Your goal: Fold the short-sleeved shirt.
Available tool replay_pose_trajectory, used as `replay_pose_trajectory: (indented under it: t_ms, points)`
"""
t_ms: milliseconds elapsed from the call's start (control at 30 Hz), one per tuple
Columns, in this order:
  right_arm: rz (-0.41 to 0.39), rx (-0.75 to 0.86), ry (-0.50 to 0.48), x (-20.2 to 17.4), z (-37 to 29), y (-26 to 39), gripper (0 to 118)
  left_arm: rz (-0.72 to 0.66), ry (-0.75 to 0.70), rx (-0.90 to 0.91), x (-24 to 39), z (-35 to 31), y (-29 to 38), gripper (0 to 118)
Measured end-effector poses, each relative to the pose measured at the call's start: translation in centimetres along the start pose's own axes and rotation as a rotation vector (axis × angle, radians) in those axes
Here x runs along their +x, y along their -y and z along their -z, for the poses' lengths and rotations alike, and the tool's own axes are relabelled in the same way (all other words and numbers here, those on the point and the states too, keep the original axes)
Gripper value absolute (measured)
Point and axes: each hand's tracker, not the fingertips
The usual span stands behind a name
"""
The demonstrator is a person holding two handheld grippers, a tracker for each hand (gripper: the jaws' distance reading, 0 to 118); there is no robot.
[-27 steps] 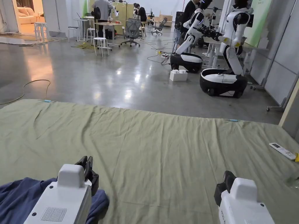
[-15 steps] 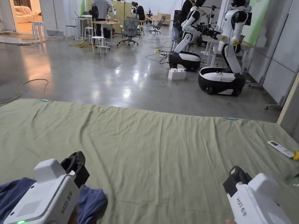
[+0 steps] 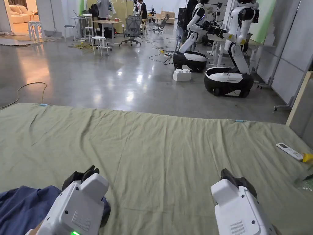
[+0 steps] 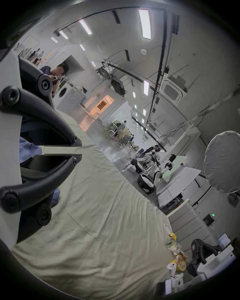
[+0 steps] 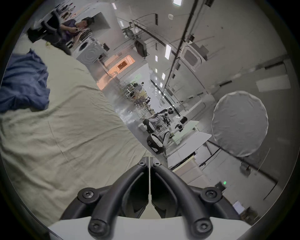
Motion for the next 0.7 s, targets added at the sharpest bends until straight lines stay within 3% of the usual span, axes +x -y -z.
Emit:
replay_pose_trajectory:
  t_ms: [133, 200, 233, 333, 700]
  points:
    - [0.47, -0.062, 0.021, 2.2, 0.1, 0.5, 2, -0.388, 0.026, -0.009, -1.7, 0.3, 0.2, 9]
    - [0.767, -0.145, 0.041, 2.9, 0.2, 1.6, 2, -0.626, 0.038, 0.013, -2.6, -0.6, 0.0, 9]
    - [0.875, -0.185, 0.034, 2.8, 0.2, 2.0, 2, -0.705, 0.041, 0.022, -2.9, -0.8, 0.1, 8]
    - [1.043, -0.23, 0.059, 2.8, 0.2, 3.0, 2, -0.905, 0.048, 0.04, -3.5, -0.5, 0.7, 8]
    - [0.93, -0.204, 0.061, 2.3, -0.2, 2.6, 2, -0.768, 0.068, -0.016, -4.9, -1.1, 1.7, 8]
